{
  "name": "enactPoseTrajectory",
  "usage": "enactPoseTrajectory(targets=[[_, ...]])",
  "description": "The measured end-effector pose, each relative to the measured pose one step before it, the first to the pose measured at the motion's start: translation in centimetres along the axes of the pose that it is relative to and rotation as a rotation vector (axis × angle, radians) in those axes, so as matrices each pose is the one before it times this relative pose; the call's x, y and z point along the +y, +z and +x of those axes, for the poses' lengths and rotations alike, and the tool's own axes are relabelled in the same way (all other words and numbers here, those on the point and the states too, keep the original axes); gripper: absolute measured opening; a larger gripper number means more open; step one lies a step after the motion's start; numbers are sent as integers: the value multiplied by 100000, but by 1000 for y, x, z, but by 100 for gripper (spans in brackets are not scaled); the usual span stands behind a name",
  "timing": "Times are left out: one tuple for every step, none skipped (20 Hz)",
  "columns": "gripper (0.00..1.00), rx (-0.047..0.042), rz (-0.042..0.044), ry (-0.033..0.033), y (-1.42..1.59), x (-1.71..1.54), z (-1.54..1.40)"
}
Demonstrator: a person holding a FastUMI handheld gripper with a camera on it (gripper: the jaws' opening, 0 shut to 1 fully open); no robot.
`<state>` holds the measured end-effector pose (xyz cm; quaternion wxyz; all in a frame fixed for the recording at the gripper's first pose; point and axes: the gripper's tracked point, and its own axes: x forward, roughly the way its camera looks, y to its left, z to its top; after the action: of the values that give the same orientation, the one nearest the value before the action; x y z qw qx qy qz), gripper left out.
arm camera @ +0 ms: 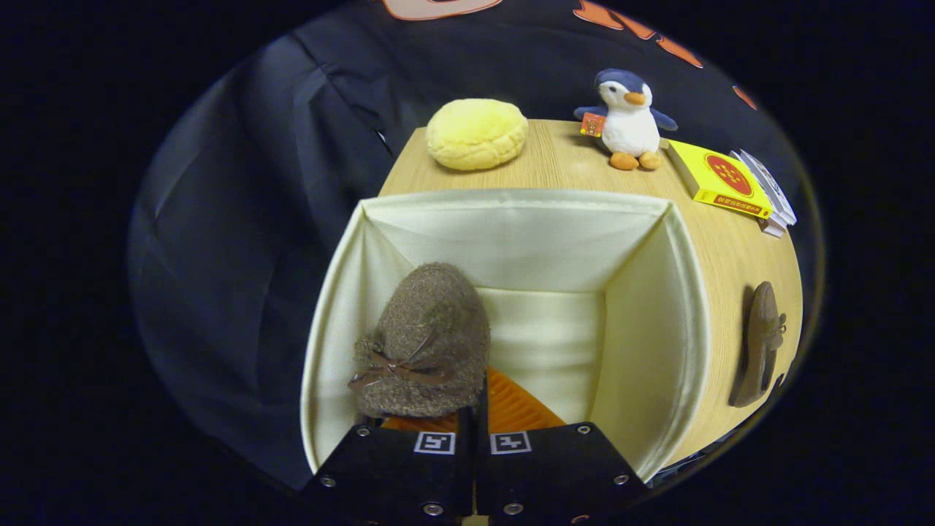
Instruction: Open the storage box then place both shoes into the box .Put the left shoe in first, then the right shoe, with the right side of both shoes facing outward in a uniform manner.
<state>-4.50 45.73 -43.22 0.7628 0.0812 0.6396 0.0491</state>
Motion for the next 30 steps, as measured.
enactPoseTrajectory(targets=[[3, 2191, 750, -1358, -368, -100, 913], [4, 2635, 1056, -146, -540, 28, 732], [4, 2673, 1160, 443, -519, 182, 658], [5, 2414, 1195, 2032, -419, 288, 345], [6, 2090, 422, 1951, -373, 245, 290], [11, 1534, -1397, 2656, -364, 416, -16], [13, 1680, -1828, 2910, -401, 329, -55], [22, 2227, -1097, 3863, -550, 404, -576], [30, 1101, -518, 3903, -272, 485, -940], [39, -580, -353, 3565, 64, 242, -1033], [47, -956, -84, 3810, -38, 223, -1336], [56, -1618, 33, 4423, 203, 251, -1362], [60, -2223, -377, 3351, 57, 357, -1526], [65, -3879, -1851, 1350, 376, -131, -1737], [70, -4566, -3612, 600, 549, -459, -1636], [79, -4451, -3789, 260, 784, -570, -1788], [84, -4109, -3047, 278, 420, -583, -1622], [91, -4054, -1594, 558, 729, -609, -1631], [93, -4162, -853, 358, 725, -584, -1422], [97, -3661, -430, 60, 751, -851, -1417], [97, -3268, -731, -331, 843, -1094, -1278], [98, -2664, -810, -1455, 510, -1417, -1117], [98, -2425, -721, -1274, 442, -1663, -1037], [99, -2388, -67, -2127, 388, -1764, -889], [99, -1808, 506, -1615, 217, -1722, -798], [99, -1689, 553, -2068, -99, -1968, -623], [99, -1605, 669, -1701, -242, -1965, -458], [99, -949, 571, -2544, -429, -2348, -241], [99, -94, 626, -3896, -747, -2849, -145], [99, 739, 588, -4108, -1205, -2910, -9]])
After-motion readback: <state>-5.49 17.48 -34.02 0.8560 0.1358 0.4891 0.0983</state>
